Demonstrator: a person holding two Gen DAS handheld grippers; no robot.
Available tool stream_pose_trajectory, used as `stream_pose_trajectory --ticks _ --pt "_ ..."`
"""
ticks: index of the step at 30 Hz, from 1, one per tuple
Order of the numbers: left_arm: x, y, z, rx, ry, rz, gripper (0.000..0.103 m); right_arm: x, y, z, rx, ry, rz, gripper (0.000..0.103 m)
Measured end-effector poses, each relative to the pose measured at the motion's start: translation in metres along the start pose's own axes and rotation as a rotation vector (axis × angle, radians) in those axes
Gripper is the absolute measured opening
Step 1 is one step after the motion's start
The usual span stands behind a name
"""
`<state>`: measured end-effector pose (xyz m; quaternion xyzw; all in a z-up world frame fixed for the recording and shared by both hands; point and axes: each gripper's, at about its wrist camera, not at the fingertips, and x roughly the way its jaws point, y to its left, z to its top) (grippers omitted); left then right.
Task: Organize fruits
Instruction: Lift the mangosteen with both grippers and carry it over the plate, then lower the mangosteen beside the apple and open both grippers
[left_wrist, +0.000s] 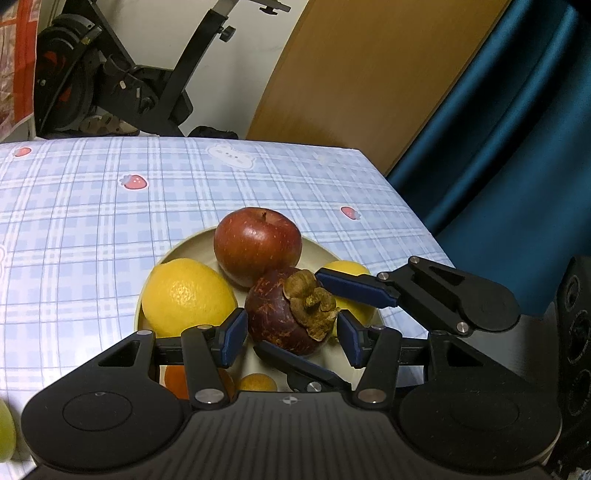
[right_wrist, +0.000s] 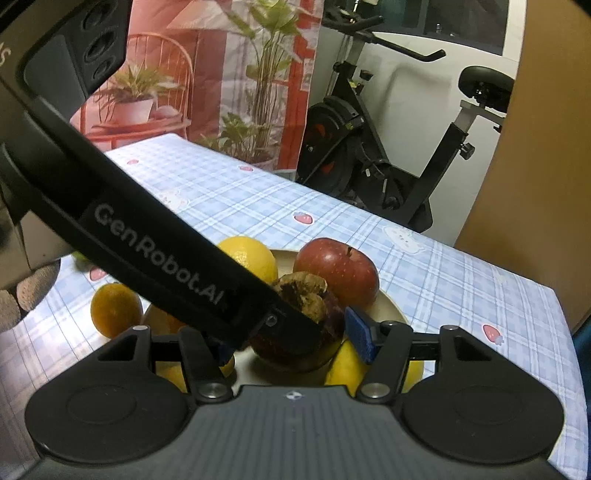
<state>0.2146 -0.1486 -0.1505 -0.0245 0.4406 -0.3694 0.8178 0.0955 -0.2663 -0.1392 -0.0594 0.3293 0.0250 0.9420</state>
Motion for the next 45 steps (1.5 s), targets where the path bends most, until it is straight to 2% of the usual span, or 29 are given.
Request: stream_pose_trajectory --ticks 14,18,27,35,39,45 --pt "-0.008 0.003 -0.005 -0.008 -0.029 -0.006 0.055 0.003 0.002 0.003 0.005 0.015 -0.019 0.062" --pt "-0.022 0.002 -0.009 -0.023 -0.066 0.037 0.060 0.000 0.007 0.005 0.009 0.021 -0.016 0.066" --pt "-0.076 0.013 -0.018 -0.038 -0.179 0.096 0.060 -0.017 0.012 0.008 0.072 -0.019 -0.013 0.066" --pt "-0.123 0.018 -0.040 -0.023 -0.262 0.223 0.060 -0.043 0.029 0.010 0.193 -0.096 0.007 0.066" --pt "-0.136 0.021 -0.048 -0.025 -0.275 0.280 0.060 -0.052 0.045 0.005 0.220 -0.114 0.028 0.067" --pt "-0.137 0.026 -0.065 -0.058 -0.248 0.276 0.060 -0.062 0.062 -0.008 0.258 -0.114 0.041 0.067"
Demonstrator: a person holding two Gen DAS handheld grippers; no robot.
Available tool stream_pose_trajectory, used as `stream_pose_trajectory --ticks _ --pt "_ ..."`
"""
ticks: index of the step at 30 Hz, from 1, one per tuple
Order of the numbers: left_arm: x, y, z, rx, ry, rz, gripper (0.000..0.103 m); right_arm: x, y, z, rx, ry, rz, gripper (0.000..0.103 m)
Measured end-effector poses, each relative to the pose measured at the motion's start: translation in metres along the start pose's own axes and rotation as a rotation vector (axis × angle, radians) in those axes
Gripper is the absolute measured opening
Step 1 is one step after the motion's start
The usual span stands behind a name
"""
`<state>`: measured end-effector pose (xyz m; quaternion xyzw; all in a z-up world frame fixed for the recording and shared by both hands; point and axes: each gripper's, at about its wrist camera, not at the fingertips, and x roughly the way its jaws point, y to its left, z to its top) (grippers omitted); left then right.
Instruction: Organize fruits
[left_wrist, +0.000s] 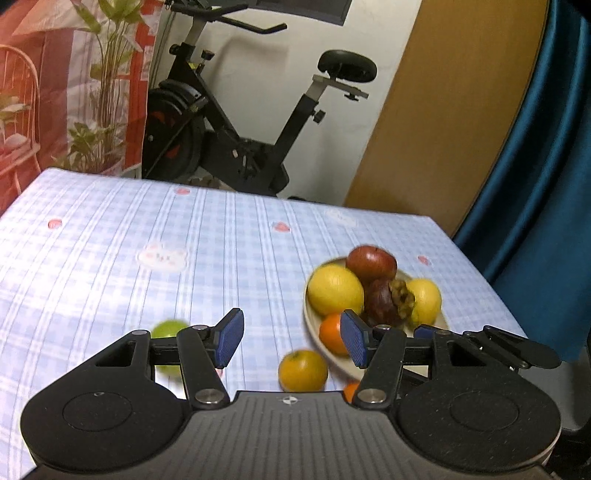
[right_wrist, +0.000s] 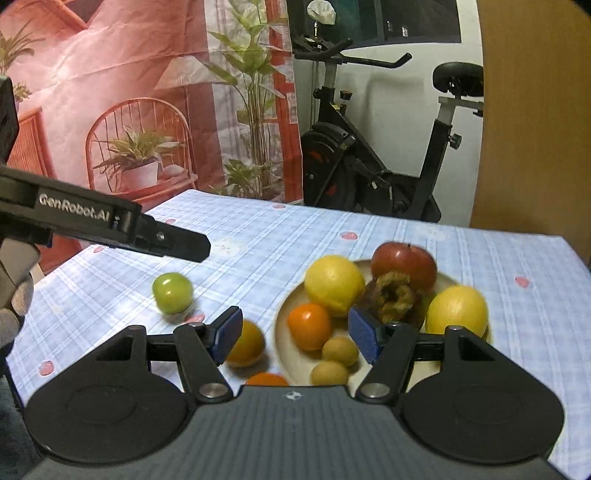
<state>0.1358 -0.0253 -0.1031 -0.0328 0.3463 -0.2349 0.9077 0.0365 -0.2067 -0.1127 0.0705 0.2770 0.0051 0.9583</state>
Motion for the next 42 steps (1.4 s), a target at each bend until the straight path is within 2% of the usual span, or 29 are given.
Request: stream_pose_trajectory --ticks 9,14,19,23,33,42 --pt "-0.005 0.002 -0.027 -0.006 0.046 -0.027 0.060 -0.010 0.011 -0.030 0.023 0.057 0.044 0.065" --pt "-0.004 -0.002 -0.039 -0.001 0.066 -0.039 0.059 -0.004 0.014 -0.036 0.022 0.088 0.058 0.057" --pt "0.001 -0.008 -0.044 0.016 0.079 -0.063 0.059 0.003 0.012 -0.042 0.039 0.115 0.060 0.054" --pt "0.005 -0.013 -0.049 0.036 0.096 -0.081 0.054 0.005 0.009 -0.045 0.066 0.112 0.066 0.053" --pt "0.023 -0.030 -0.058 0.068 0.138 -0.123 0.054 0.013 0.005 -0.051 0.076 0.088 0.063 0.049" --pt "0.035 -0.038 -0.062 0.085 0.155 -0.125 0.054 0.014 0.001 -0.053 0.094 0.069 0.087 0.048"
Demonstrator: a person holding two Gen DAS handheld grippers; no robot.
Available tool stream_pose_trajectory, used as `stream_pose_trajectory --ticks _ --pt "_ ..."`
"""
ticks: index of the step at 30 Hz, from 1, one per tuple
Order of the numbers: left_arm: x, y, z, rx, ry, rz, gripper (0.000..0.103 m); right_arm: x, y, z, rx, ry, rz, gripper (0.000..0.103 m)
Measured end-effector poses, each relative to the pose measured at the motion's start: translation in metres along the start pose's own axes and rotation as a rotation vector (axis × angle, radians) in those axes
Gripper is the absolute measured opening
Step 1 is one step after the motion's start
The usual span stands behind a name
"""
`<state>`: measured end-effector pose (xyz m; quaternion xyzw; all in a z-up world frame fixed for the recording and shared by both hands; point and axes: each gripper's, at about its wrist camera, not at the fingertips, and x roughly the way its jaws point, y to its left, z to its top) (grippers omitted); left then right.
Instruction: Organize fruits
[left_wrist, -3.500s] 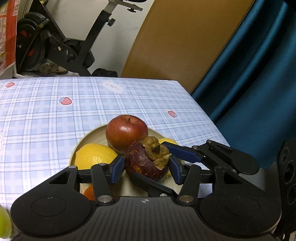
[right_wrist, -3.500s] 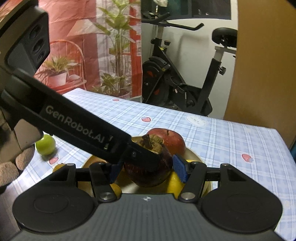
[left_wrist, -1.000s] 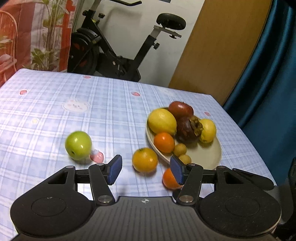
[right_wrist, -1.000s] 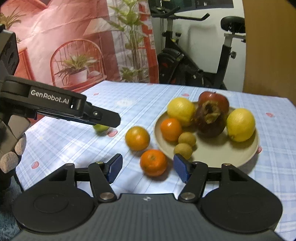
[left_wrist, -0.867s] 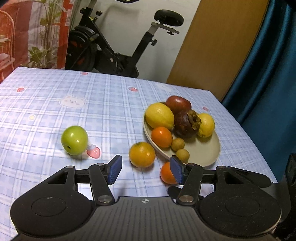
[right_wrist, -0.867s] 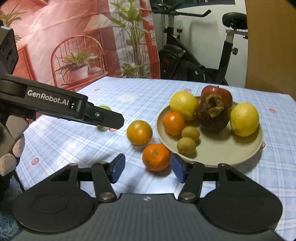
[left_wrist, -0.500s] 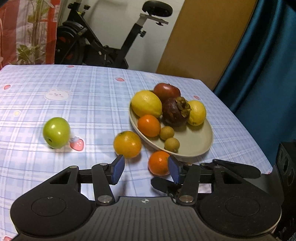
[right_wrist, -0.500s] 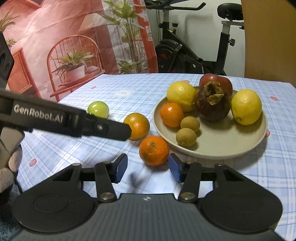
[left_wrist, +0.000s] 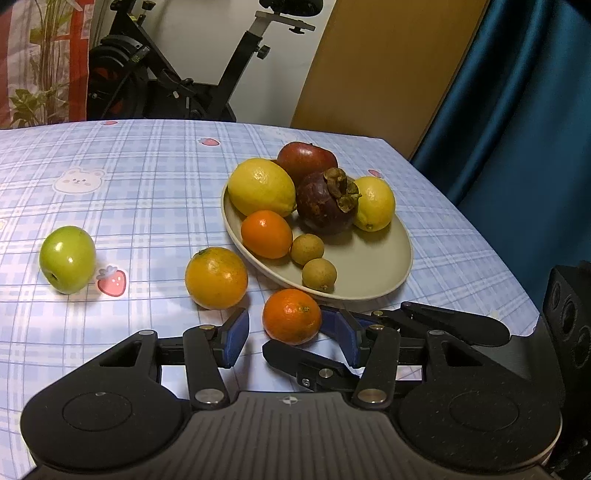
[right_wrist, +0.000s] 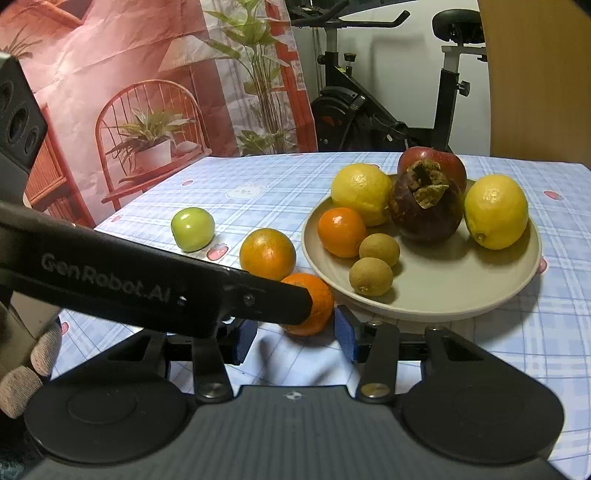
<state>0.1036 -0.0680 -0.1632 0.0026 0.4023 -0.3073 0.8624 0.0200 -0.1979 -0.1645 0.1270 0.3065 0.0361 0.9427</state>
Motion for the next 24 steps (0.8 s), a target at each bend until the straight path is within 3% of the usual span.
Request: stream_pose_trajectory --ticks 3,12,24 --pt "0.0018 -0.0002 -0.0006 0.005 0.003 0.002 0.052 0.0009 0.0020 -0.0010 -0.012 0.007 0.021 0.037" --pt "0.0024 0.0024 -0.0004 0.005 -0.004 0.030 0.040 0.0026 0.0031 -0.0009 -0.013 0.008 0.024 0.037" --pt "0.0048 0.0021 -0.0013 0.011 -0.010 0.049 0.035 0.0079 0.0051 0.0020 -0.017 0.011 0.015 0.040"
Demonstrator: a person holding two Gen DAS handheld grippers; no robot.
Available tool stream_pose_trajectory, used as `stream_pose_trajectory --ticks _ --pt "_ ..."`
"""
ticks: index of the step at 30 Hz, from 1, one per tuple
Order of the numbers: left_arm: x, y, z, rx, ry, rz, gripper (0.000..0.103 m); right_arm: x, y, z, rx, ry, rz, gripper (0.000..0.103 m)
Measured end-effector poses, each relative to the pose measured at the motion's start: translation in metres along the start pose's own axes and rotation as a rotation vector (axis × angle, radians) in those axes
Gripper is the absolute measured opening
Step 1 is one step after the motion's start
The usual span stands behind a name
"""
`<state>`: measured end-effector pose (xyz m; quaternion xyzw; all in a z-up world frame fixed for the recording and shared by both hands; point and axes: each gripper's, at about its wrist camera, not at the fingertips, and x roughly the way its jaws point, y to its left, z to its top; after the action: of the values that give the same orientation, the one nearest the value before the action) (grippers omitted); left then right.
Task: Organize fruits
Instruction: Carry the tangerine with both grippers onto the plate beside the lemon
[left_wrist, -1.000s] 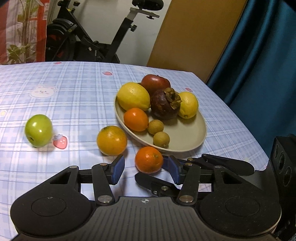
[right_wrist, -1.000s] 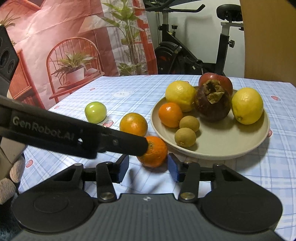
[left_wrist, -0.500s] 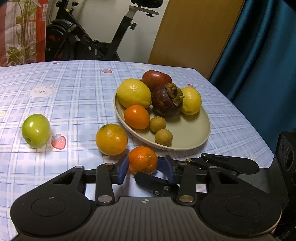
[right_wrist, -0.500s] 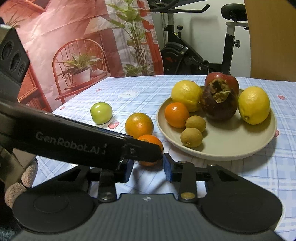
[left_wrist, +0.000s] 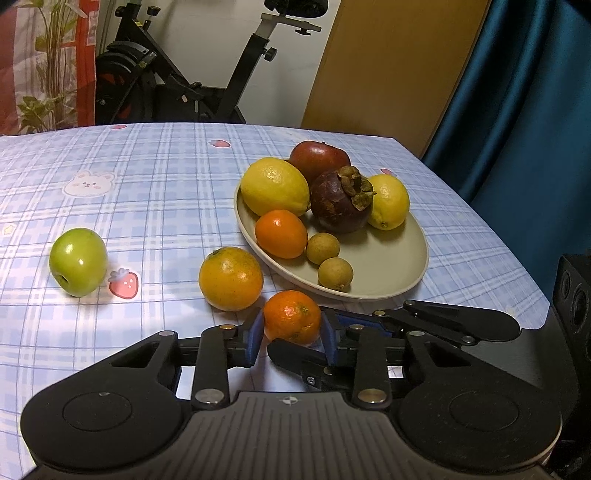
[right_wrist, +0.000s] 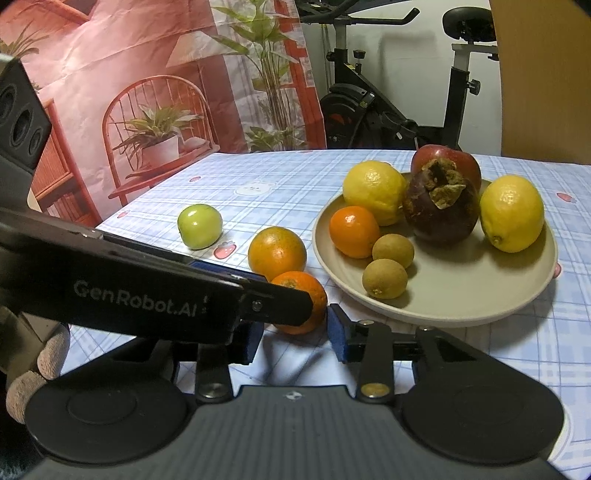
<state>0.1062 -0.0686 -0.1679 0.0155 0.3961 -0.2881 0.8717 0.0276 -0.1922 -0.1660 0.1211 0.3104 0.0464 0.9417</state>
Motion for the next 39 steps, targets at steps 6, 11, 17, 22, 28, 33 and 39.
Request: stream_pose_trajectory --ticks 6,11,17,22,28,33,39 --pt "-0.001 -0.003 0.000 0.016 -0.003 -0.002 0.034 -0.002 -0.001 -0.001 0.001 -0.008 -0.001 0.040" --pt "-0.006 -0.004 0.000 0.014 -0.002 0.003 0.034 -0.006 0.001 -0.001 0.005 -0.018 0.007 0.040" --pt "-0.019 -0.008 0.007 -0.003 -0.032 -0.021 0.034 -0.023 0.006 0.006 0.003 -0.053 -0.007 0.040" --pt "-0.022 -0.023 0.026 0.031 -0.046 -0.068 0.033 -0.042 -0.003 0.016 0.053 -0.100 -0.043 0.040" --pt "-0.014 -0.048 0.055 0.088 -0.028 -0.121 0.033 -0.064 -0.024 0.031 0.108 -0.150 -0.088 0.040" --pt "0.007 -0.068 0.071 0.116 -0.016 -0.145 0.033 -0.070 -0.048 0.040 0.124 -0.161 -0.130 0.040" --pt "0.040 -0.080 0.072 0.127 0.045 -0.148 0.033 -0.063 -0.076 0.035 0.173 -0.118 -0.141 0.040"
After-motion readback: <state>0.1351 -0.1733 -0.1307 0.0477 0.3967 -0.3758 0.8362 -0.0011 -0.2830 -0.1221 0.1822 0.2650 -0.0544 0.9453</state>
